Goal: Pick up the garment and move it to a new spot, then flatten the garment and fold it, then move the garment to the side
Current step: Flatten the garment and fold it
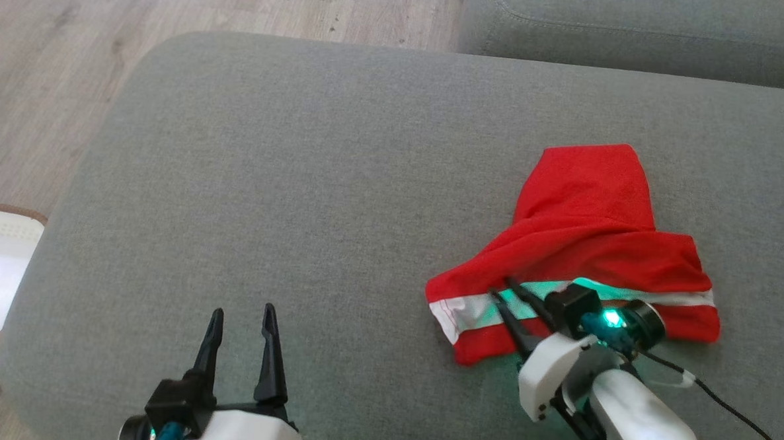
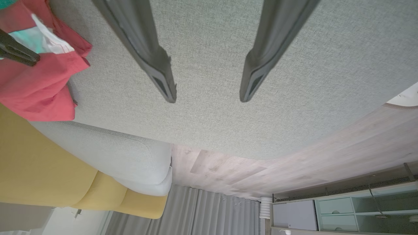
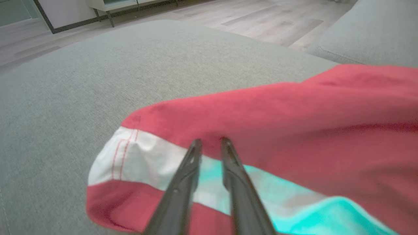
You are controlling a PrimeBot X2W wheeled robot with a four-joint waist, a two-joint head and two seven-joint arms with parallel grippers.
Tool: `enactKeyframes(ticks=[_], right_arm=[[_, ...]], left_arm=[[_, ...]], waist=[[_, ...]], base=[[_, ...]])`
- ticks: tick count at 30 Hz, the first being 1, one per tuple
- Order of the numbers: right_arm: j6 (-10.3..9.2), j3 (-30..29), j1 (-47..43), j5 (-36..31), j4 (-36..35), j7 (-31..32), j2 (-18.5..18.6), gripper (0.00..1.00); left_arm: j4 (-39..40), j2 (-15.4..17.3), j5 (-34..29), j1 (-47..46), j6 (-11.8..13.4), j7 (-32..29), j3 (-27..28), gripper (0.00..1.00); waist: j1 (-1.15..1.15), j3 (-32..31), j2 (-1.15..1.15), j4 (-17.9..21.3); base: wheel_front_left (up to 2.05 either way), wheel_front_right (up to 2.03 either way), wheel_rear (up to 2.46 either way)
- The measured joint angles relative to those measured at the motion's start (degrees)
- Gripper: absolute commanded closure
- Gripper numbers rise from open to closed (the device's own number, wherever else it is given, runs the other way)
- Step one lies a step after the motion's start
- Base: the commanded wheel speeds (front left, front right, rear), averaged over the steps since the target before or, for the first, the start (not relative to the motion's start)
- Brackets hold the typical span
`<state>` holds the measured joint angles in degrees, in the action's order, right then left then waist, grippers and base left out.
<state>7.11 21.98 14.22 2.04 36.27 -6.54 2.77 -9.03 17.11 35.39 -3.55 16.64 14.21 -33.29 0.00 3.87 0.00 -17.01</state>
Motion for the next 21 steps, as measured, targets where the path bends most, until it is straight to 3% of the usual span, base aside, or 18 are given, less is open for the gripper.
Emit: enactKeyframes(ticks=[20,21], right_arm=[[0.0,7.03,-1.16,-3.79,0.86,9.18,0.05,0.0],[0.0,7.34,-1.03,-3.79,1.0,9.55,0.05,0.05]], left_arm=[[-0.09,-0.09,-0.01,0.02,-0.02,0.01,0.0,0.0],[-0.09,-0.1,-0.01,0.02,-0.02,0.01,0.0,0.0]], waist=[[0.0,-0.14,0.0,-1.76],[0.0,-0.15,0.0,-1.86]], base=[[0.0,0.0,0.0],[0.0,0.0,0.0]])
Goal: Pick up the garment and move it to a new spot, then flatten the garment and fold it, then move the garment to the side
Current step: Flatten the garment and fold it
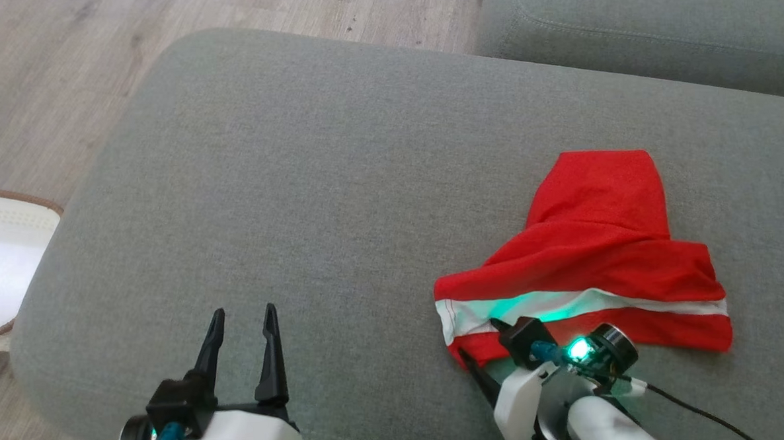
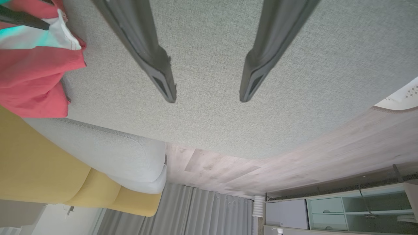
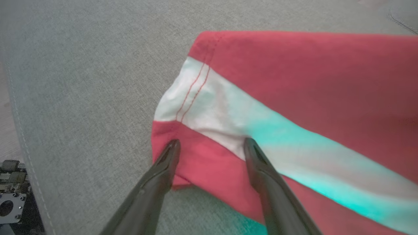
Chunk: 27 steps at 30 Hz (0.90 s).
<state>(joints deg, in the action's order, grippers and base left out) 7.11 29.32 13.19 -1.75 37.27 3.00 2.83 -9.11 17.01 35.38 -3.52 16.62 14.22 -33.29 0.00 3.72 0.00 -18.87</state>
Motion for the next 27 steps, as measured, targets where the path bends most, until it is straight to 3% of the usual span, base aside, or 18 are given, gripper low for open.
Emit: enactKeyframes(ticks=[1,4,25,26,27], right_arm=[[0.0,0.26,0.21,0.0,0.24,0.07,0.0,0.45],[0.0,0.89,0.57,0.16,0.68,0.32,0.0,1.0],[0.0,10.43,10.18,9.8,-2.97,-2.66,0.53,1.0],[0.0,11.29,10.2,10.38,-2.46,-2.66,0.59,0.73],[0.0,12.06,10.18,10.98,-2.13,-2.75,0.62,0.0]], left_arm=[[0.0,0.0,0.0,0.0,0.0,0.01,0.0,0.0],[-0.03,-0.01,0.0,0.0,-0.01,0.05,-0.01,0.0],[-0.68,-0.21,0.0,-0.01,-0.51,0.04,-0.63,0.0],[-0.86,-0.26,0.0,-0.01,-0.51,0.04,-0.65,0.0],[-0.93,-0.3,0.0,-0.02,-0.51,0.04,-0.67,0.0]], waist=[[0.0,0.0,0.0,-0.09],[0.0,-0.08,0.0,-0.41],[0.0,-0.61,0.0,-2.69],[0.0,-0.54,0.0,-2.83],[0.0,-0.45,0.0,-2.93]], base=[[0.0,0.0,0.0],[0.0,0.0,0.0],[0.0,0.0,0.0],[0.0,0.0,0.0],[0.0,0.0,0.0]])
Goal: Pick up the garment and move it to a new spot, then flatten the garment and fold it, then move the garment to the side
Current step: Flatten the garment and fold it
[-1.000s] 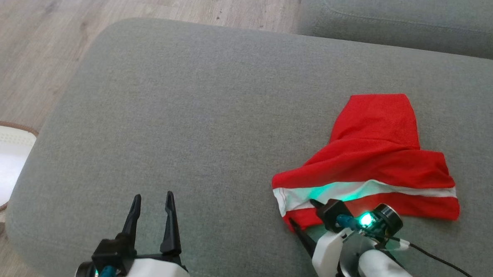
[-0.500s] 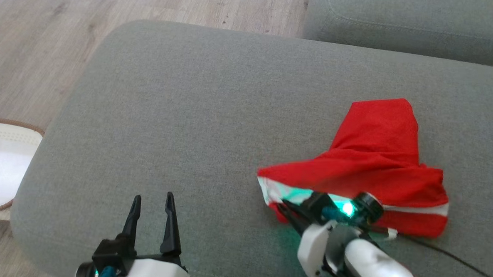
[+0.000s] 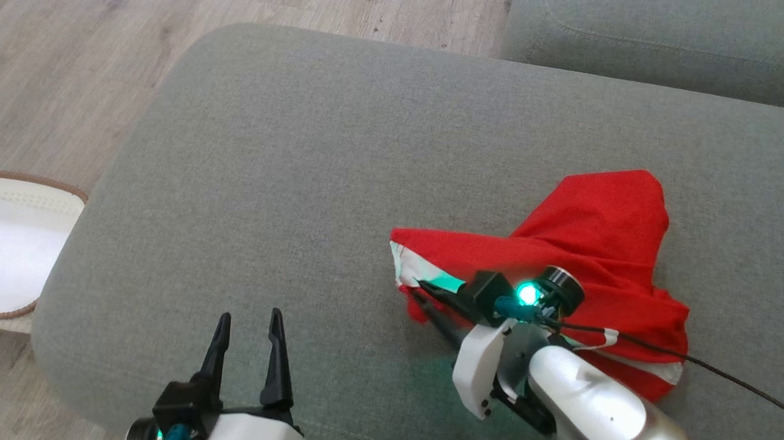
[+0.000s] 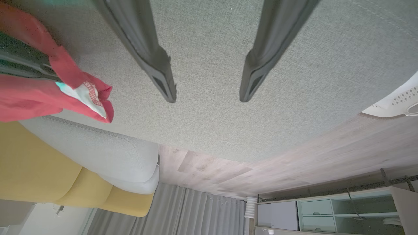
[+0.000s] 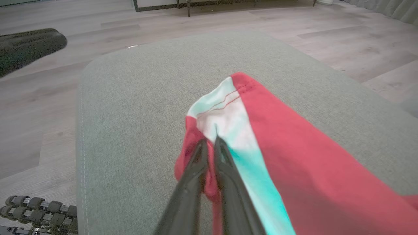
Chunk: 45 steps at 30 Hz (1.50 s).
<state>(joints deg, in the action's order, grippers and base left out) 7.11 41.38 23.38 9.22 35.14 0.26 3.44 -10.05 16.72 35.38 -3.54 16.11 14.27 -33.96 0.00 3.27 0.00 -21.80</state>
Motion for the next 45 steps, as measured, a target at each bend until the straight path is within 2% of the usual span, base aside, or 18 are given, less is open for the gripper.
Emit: enactKeyframes(ticks=[8,13,17,18,19,23,32,37,45], right_arm=[[0.0,2.38,0.68,3.83,-1.05,-3.46,0.08,0.0],[0.0,-1.71,0.61,4.63,-1.99,-6.62,0.05,0.0],[0.0,-8.7,-0.1,3.14,-2.05,-8.73,0.08,0.0],[0.0,-12.61,-1.85,1.57,-2.23,-9.09,0.08,0.0],[0.0,-12.61,-1.85,1.57,-2.23,-9.09,0.08,0.0],[0.0,-21.58,-7.85,-1.57,-3.3,-10.04,0.07,0.0],[0.0,-37.51,-20.33,-6.66,-11.02,-10.4,-0.47,0.0],[0.0,-41.88,-24.66,-5.71,-15.35,-10.35,-0.77,0.0],[0.0,-43.33,-26.5,-4.28,-19.84,-10.34,-0.89,0.0]], left_arm=[[-0.09,-0.24,0.01,0.0,0.03,0.0,0.31,0.0],[0.01,-0.21,0.0,0.01,0.1,0.01,0.38,0.0],[0.1,-0.18,-0.05,0.01,0.08,0.01,0.38,0.0],[0.15,-0.14,-0.07,0.01,0.08,0.01,0.36,0.0],[0.15,-0.14,-0.07,0.01,0.08,0.01,0.36,0.0],[0.26,-0.14,-0.16,-0.01,-0.01,0.01,0.27,0.0],[-1.12,-0.7,-0.14,-0.65,-1.08,0.01,0.46,0.0],[-2.12,-0.98,-0.15,0.2,-1.6,0.01,1.41,0.0],[-2.27,-1.56,-1.27,2.8,-2.55,0.01,3.23,0.0]], waist=[[0.0,-0.18,0.0,1.75],[0.0,-0.54,0.0,3.89],[0.0,-1.04,0.0,5.79],[0.0,-1.3,0.0,6.77],[0.0,-1.3,0.0,6.77],[0.0,-1.82,0.0,8.8],[0.0,-2.83,0.0,12.46],[0.0,-3.88,0.0,13.92],[0.0,-5.41,0.0,14.67]], base=[[0.0,0.0,0.0],[0.0,0.0,0.0],[0.0,0.0,0.0],[0.0,0.0,0.0],[0.0,0.0,0.0],[0.0,0.0,0.0],[0.0,0.0,0.0],[0.0,0.0,0.0],[0.0,0.0,0.0]])
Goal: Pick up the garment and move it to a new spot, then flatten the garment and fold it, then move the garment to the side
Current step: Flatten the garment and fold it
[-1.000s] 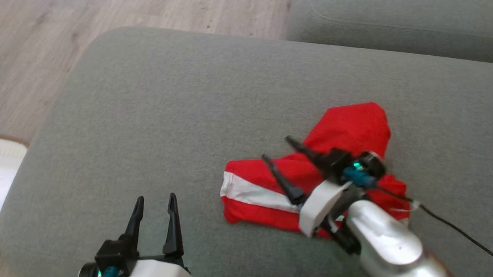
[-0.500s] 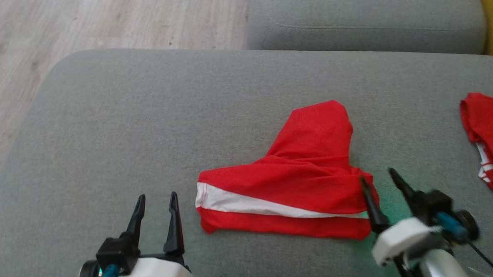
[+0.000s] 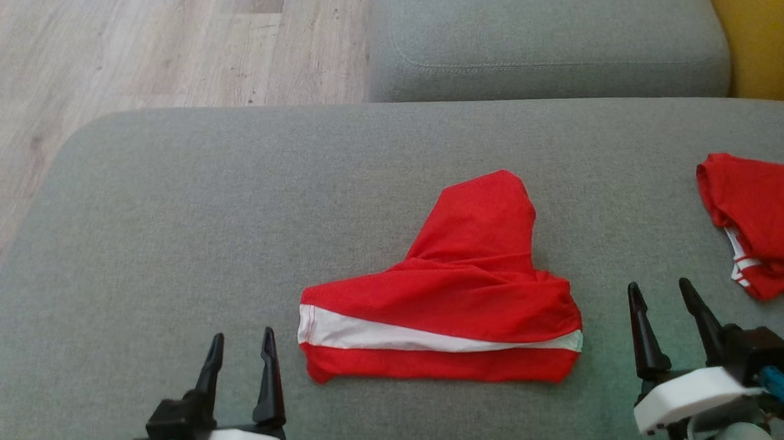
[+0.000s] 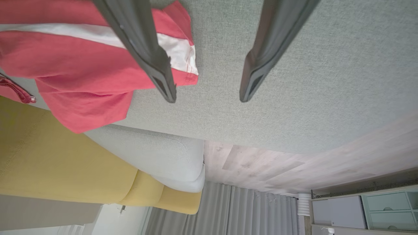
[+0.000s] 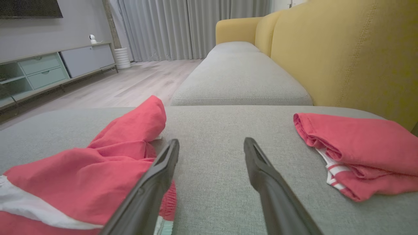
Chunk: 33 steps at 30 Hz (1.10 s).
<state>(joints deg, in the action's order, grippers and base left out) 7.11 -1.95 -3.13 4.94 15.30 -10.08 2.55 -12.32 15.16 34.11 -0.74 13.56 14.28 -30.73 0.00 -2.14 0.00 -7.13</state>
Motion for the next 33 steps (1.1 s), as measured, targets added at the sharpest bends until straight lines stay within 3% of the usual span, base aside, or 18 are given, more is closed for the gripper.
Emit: enactKeyframes(ticks=[11,18,33], right_arm=[[0.0,0.19,-0.07,0.62,-0.7,1.58,-0.01,0.0],[0.0,0.42,-2.55,-0.77,3.92,6.42,-0.02,0.0],[0.0,5.37,0.81,0.65,11.24,6.36,-0.05,0.0]], left_arm=[[0.43,-0.22,-1.42,0.02,-0.19,0.0,1.36,0.0],[0.18,-0.84,-1.91,0.02,-0.7,0.0,1.35,0.0],[-0.25,-0.87,-2.41,0.01,-0.98,0.0,1.19,0.0]], waist=[[0.0,-0.06,0.0,-0.14],[0.0,0.77,0.0,-0.86],[0.0,1.69,0.0,-3.32]], base=[[0.0,0.0,0.0],[0.0,0.0,0.0],[0.0,0.0,0.0]])
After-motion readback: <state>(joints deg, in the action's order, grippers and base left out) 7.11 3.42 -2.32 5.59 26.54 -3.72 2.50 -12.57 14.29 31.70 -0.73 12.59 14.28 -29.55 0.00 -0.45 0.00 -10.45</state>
